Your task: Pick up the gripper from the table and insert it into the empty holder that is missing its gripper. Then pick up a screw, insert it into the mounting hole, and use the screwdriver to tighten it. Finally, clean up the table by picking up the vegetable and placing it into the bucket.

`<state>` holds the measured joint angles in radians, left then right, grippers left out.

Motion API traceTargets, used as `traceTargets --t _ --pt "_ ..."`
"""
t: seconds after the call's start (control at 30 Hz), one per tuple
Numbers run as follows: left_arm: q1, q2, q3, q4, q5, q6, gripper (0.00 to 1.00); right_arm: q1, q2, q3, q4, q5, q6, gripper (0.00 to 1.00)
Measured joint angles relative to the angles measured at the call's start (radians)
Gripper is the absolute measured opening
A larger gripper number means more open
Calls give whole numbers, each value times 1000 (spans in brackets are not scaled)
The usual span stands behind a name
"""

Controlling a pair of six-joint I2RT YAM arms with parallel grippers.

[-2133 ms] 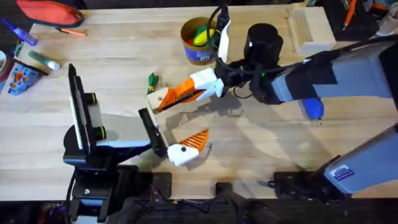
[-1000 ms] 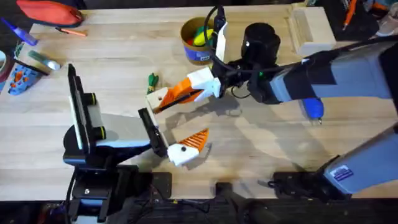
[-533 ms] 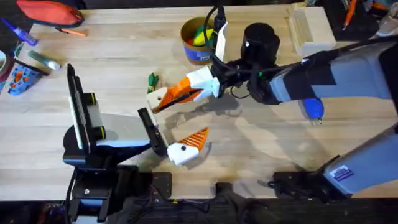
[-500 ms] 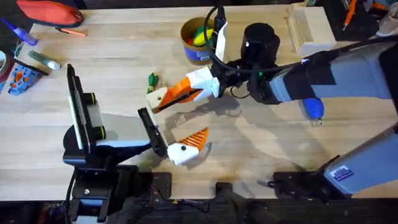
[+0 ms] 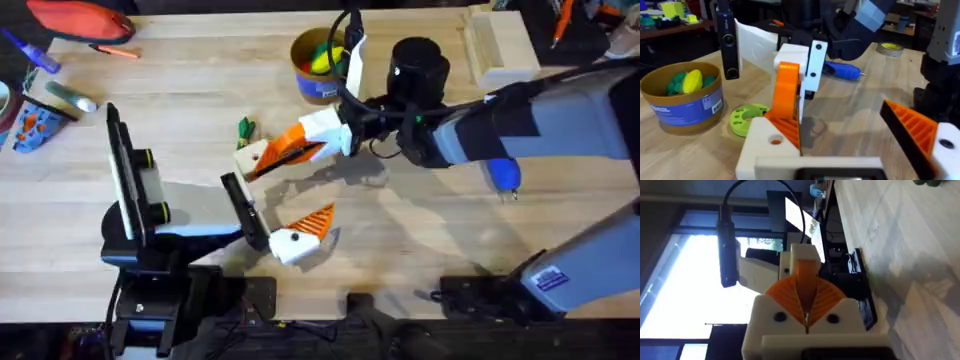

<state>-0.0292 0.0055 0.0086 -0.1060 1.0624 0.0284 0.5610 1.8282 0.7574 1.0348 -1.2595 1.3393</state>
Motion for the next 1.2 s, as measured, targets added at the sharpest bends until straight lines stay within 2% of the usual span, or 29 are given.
traceTargets --t 1.1,1.13,1.17,1.2 --pt "0 0 0 1 -12 -3 986 4 0 0 1 21 0 8" --pt "1 0 0 1 -11 -2 985 4 0 0 -9 30 3 191" --pt "0 0 0 0 -1 1 985 4 0 0 -19 46 3 303" --pt "-2 0 0 -1 5 1 987 4 0 0 -32 59 4 460"
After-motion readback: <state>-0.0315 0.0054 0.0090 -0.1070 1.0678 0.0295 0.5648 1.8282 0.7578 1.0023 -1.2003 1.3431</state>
